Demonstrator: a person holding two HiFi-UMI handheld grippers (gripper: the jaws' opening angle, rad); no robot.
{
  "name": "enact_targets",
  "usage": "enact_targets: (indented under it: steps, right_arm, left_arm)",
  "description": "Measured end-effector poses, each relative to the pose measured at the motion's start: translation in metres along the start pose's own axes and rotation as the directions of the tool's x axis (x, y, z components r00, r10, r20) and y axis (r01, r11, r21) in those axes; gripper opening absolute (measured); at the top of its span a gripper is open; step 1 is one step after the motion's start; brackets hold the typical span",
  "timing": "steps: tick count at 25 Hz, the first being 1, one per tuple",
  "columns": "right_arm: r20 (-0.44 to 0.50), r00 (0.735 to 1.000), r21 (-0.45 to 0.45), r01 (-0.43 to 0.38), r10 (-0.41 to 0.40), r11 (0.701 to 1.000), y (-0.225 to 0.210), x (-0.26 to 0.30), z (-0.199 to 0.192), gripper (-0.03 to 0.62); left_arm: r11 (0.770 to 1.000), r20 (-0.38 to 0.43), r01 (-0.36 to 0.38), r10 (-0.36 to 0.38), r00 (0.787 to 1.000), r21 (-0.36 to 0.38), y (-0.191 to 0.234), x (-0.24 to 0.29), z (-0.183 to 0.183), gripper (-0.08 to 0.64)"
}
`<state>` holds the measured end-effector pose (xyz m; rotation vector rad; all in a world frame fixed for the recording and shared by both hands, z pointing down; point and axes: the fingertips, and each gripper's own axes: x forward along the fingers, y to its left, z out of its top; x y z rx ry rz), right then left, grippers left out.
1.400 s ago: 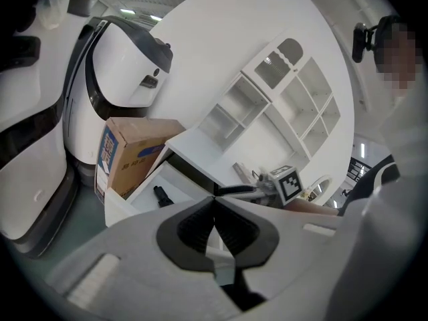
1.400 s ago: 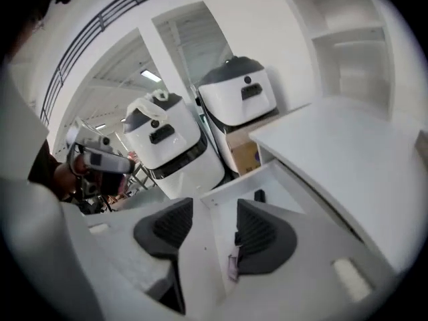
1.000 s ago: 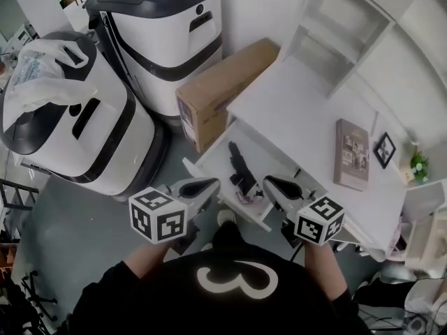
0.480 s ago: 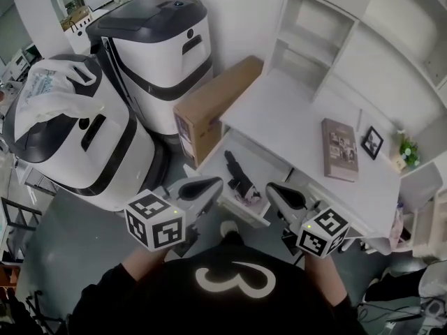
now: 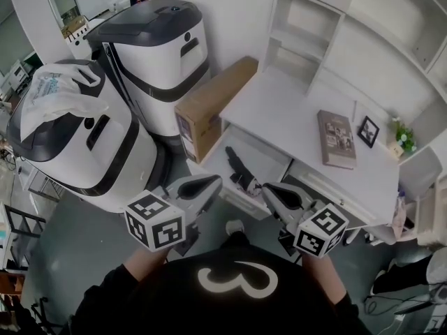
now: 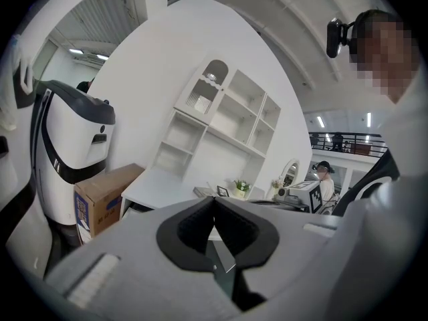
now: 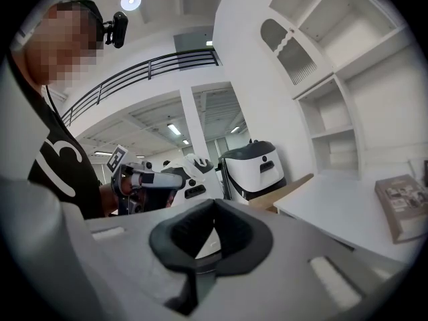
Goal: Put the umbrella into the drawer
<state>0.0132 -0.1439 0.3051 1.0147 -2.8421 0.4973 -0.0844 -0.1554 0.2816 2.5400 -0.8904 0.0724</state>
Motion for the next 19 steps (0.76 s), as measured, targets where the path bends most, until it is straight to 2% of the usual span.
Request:
enact_targets:
  steps: [8,19]
  right_arm:
    - [0.032,0.999,-0.008,0.010,-0.010,1.000,0.010,-0.013,0.003,0.003]
    - [0.026,0.999,-0.021,-0.028,0.028,0.999,0.003,0.004,0.007,0.003]
  left_arm:
    - [0.999,-0.015,0.026,-0.025,1.000,0.027,-0.017,-0.001,-0.008,0.008]
    - [1.000,-0.007,0.001,-0.001,1.000,0.027,-0.003,0.010,-0.003,0.008]
